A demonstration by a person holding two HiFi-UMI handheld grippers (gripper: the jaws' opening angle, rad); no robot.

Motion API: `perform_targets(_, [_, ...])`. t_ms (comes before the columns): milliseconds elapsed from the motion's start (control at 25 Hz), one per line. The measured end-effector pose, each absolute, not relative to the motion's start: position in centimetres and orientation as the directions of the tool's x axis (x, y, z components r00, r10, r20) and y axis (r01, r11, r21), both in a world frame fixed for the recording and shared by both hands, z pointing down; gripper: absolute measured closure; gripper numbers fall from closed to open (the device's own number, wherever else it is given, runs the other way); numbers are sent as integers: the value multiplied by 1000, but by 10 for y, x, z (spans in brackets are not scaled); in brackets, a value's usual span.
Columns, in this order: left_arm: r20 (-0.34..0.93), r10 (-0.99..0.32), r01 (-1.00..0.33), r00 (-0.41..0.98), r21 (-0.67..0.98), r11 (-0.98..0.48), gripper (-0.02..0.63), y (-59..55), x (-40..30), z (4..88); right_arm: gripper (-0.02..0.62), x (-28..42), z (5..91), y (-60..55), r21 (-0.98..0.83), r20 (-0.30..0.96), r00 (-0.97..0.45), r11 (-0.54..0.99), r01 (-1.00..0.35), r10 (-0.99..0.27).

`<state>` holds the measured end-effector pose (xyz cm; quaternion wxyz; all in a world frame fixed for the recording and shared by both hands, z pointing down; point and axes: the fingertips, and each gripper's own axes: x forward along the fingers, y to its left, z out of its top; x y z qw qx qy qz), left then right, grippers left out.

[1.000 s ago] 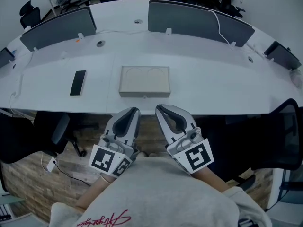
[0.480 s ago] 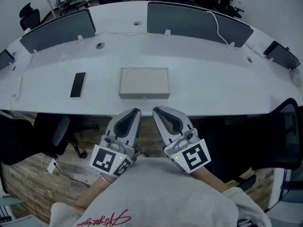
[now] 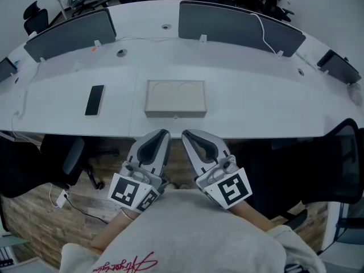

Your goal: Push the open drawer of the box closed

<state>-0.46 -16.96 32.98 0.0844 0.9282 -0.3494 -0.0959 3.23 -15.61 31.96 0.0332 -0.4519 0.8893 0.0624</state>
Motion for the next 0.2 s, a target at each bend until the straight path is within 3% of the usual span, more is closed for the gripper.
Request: perform_targets(200, [-113,-665,-632,738,230,-740,575,-171,-8,332,575,29,319,-158,83,-116,-589,584,-808,-799])
